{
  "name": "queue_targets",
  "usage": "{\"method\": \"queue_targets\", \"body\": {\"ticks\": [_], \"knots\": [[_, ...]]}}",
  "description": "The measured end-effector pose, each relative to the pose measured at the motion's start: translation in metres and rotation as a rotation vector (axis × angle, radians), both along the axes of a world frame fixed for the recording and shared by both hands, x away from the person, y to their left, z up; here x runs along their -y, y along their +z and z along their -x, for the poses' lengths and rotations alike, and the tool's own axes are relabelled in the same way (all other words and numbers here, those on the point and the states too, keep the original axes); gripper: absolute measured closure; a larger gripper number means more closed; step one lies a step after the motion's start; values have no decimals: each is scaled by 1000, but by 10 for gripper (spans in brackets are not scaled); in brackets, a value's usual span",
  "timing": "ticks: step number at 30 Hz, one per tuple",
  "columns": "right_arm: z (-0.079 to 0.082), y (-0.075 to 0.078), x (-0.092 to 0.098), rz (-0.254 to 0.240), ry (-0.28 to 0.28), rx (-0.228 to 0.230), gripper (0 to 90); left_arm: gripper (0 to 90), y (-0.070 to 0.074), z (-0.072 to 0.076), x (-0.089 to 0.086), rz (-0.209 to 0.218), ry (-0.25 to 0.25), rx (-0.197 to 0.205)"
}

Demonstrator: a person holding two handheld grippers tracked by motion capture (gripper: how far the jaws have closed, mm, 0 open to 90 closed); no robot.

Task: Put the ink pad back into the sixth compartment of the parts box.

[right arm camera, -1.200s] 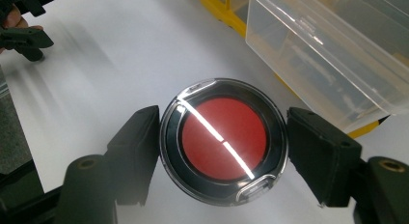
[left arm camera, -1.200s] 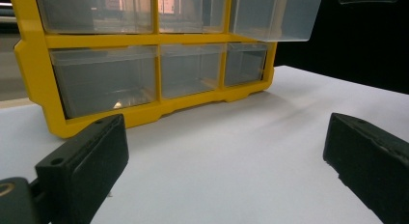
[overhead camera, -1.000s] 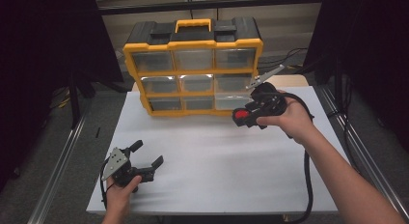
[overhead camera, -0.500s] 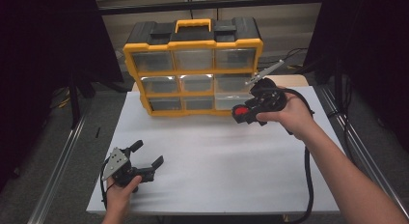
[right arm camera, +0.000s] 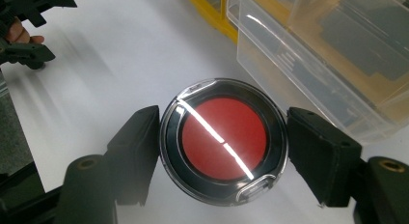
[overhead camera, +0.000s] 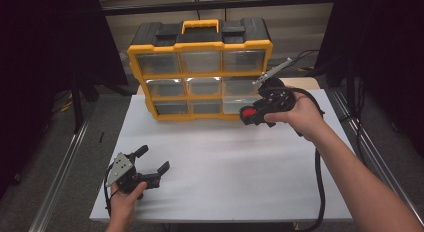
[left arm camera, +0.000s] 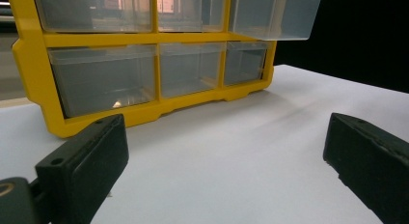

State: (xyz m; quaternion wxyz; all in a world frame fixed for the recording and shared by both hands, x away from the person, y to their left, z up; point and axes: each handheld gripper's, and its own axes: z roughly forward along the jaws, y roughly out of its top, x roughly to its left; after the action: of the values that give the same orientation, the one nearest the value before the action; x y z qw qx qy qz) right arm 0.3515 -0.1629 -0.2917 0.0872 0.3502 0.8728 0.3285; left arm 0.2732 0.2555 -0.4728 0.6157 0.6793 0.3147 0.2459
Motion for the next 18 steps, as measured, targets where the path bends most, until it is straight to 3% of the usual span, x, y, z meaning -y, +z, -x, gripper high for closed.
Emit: {"method": "queue_targets", "body": {"ticks": [7, 8, 10, 11, 14, 15, 18], "knots": [[-3, 3, -2, 1, 2, -2, 298, 22, 0, 0, 0, 6, -5, -2], [-3, 3, -2, 1, -1, 0, 298, 22, 0, 0, -3, -31, -14, 2], [-4, 3, -3, 5, -1, -1, 298, 22, 1, 0, -2, -33, -9, 1], [-5, 4, -3, 6, -4, -1, 298, 22, 0, 1, 1, 16, 5, -6], [-7, 5, -4, 4, -4, -2, 298, 22, 0, 0, 1, 12, -2, -4], [-7, 5, -4, 1, -8, -5, 298, 22, 0, 0, -3, -31, -15, 1], [-9, 6, -4, 0, -9, 0, 298, 22, 1, 0, -3, -32, -15, 2]]}}
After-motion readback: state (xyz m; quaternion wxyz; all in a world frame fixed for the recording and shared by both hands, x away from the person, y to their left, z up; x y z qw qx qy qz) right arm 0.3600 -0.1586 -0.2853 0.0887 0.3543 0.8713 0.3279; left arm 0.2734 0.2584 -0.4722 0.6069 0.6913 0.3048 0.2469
